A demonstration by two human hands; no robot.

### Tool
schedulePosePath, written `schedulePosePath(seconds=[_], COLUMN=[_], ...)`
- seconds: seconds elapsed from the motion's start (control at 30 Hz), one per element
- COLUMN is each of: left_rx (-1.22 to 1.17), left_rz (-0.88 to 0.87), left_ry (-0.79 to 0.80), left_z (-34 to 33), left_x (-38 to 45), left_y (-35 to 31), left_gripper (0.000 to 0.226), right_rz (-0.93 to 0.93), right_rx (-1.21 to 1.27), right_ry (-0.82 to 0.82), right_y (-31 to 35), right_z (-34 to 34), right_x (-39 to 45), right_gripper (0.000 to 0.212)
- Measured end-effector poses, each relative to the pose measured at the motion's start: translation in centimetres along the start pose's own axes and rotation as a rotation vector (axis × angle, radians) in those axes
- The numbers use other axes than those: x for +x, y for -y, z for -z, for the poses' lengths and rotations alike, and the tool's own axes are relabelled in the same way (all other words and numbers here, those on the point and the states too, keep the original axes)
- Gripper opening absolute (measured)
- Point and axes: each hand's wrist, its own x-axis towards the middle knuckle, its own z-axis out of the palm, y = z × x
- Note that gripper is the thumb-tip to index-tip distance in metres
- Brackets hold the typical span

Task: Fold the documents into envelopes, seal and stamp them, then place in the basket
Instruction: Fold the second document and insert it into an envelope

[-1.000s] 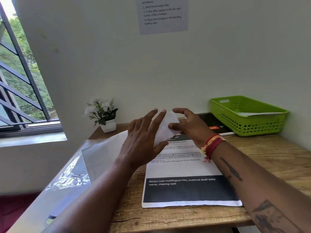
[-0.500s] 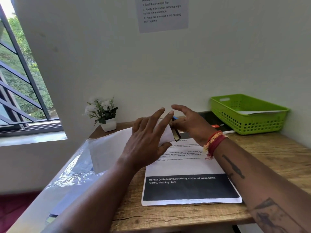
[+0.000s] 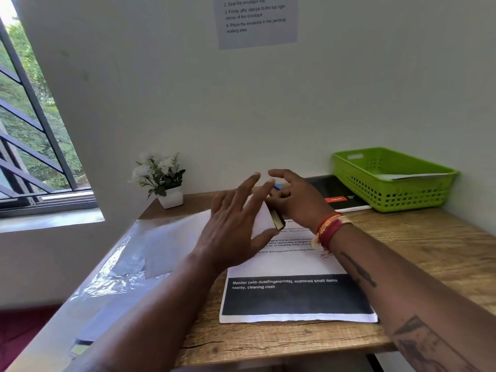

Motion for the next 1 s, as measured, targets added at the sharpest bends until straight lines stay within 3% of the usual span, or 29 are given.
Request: schedulePosePath(seconds=[0.13,0.23,0.4,0.53,0.67,0.8,0.9,1.0], left_rx=[-0.041,-0.145,-0.221,-0.211,-0.174,-0.191,-0.268,-0.326], left_rz=[0.145,0.191,0.145,0.201,0.223,0.265,0.330,0.397], left_ry=[0.074,0.154,0.318,0.383,0.560,0.680,0.613,0.512], left_z=[-1.1,-1.7,-2.0,-1.9,-2.0,-2.5,-3.3,-3.6], left_x=[-0.5,-0.5,-0.6,-0.3,1.4,3.7,3.7,3.3], left_y=[0.9,1.3,1.3,1.0,1.0,1.2,1.1,1.2], left_gripper=[0.054,0.048,0.027,0.029,0.036,0.042,0.043,0.037], right_rz=[-0.164,-0.237,-0.286,-0.278,-0.251,-0.253,-0.206,-0.207], right_rx=[-0.027,-0.262,-0.349,-0.441,-0.467,-0.498,-0.603,-0.570], right_ry=[-0.022,0.037,0.051,0.081,0.080,0.106,0.143,0.133], right_y=[-0.6,-0.8,-0.6,-0.4,-0.3,-0.5,-0.7,-0.7], right_z=[0.3,0.3,0.4,0.7,0.7,0.9,0.8,0.5], right_x=[0.3,0.1,0.1,0.0,0.1,0.5,0.3,0.2], right_gripper=[0.033,0.041,0.054,0.051,0.015,0.016,0.011,0.028])
